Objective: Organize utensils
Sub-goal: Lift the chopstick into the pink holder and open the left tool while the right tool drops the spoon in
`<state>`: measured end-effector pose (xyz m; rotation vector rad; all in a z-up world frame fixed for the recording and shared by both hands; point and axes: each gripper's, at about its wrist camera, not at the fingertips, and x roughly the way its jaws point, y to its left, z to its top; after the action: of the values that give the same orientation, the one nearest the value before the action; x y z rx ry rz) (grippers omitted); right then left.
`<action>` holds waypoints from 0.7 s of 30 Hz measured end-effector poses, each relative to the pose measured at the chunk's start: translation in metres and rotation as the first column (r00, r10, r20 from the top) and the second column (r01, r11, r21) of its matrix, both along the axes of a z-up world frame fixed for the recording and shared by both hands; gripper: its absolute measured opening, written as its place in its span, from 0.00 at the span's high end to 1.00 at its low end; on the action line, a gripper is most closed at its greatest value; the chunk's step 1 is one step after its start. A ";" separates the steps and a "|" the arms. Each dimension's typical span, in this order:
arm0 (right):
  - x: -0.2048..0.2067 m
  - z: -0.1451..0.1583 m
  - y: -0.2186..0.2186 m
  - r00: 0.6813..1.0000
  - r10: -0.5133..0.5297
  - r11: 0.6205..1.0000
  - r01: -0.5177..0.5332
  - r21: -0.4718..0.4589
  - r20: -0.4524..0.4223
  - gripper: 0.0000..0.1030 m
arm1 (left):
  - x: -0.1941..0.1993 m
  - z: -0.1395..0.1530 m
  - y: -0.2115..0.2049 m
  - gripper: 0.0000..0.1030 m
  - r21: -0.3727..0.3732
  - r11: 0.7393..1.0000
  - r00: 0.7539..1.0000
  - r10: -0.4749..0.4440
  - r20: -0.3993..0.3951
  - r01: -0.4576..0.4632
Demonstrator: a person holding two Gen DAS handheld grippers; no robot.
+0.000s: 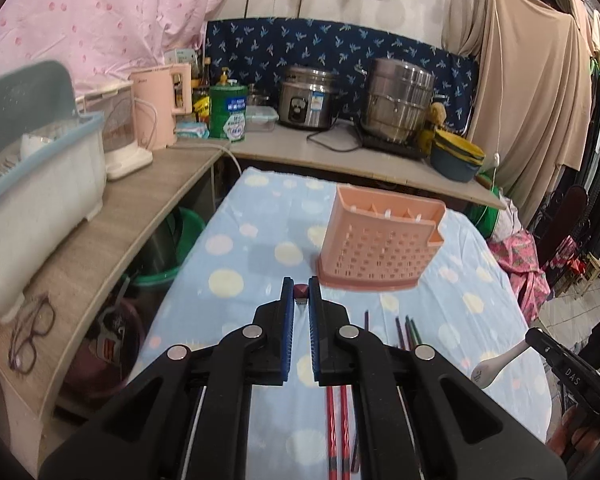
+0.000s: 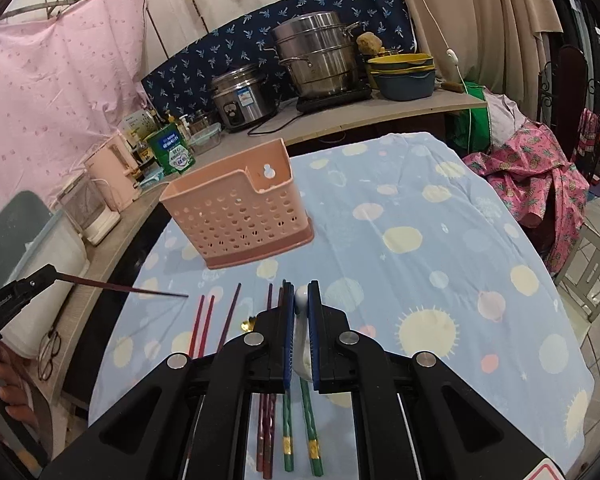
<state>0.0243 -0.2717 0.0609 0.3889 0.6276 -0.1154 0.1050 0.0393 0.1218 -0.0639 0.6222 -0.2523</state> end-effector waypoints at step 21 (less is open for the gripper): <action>0.134 0.072 -0.026 0.967 0.007 0.998 -0.023 0.059 0.256 0.94 | 0.064 0.139 -0.040 0.93 -0.120 0.992 0.932 0.022 0.361 0.023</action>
<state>0.1579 -0.2976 0.1330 0.4498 0.3799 -0.0307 0.1688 -0.0011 0.2611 -0.1323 0.2378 -0.2944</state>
